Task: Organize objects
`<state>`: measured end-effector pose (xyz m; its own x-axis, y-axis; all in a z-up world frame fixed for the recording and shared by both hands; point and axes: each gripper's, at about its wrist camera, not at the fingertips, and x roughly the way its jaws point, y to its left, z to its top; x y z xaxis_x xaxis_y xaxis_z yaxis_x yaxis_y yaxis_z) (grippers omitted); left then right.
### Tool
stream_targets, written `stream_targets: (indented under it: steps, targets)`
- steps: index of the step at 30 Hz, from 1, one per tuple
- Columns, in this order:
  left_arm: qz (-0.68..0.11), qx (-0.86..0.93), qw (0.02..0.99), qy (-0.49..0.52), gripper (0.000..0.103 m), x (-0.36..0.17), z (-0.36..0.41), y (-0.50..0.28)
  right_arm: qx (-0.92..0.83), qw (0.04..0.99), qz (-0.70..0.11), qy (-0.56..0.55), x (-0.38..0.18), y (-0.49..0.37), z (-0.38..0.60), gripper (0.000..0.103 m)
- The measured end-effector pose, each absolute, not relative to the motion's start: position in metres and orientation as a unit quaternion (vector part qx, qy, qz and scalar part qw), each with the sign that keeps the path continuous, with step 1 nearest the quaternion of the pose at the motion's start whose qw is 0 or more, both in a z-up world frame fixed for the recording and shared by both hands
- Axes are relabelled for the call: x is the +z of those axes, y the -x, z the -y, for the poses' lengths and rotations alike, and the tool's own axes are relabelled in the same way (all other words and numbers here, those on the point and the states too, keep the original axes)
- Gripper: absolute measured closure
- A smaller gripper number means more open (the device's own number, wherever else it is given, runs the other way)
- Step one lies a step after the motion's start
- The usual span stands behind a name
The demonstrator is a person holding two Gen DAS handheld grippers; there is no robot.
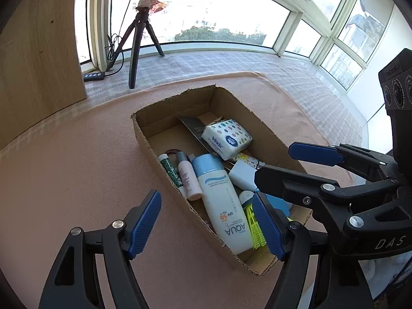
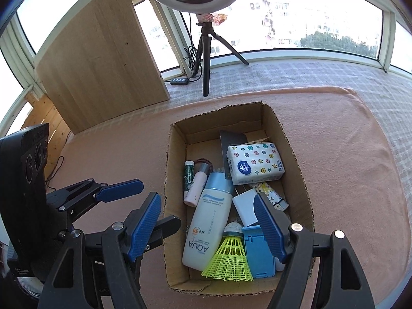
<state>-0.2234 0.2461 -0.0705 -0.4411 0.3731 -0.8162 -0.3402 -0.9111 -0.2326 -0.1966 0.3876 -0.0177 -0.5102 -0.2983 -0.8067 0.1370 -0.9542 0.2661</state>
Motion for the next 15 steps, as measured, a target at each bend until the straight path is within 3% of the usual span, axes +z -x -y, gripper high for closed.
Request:
stream_targets:
  steps: [15]
  targets:
    - [0.037,0.875,0.135,0.464,0.027,-0.043,-0.142,0.162,-0.874,0.146,0.076,-0.456,-0.002,0.163,-0.336,0.032]
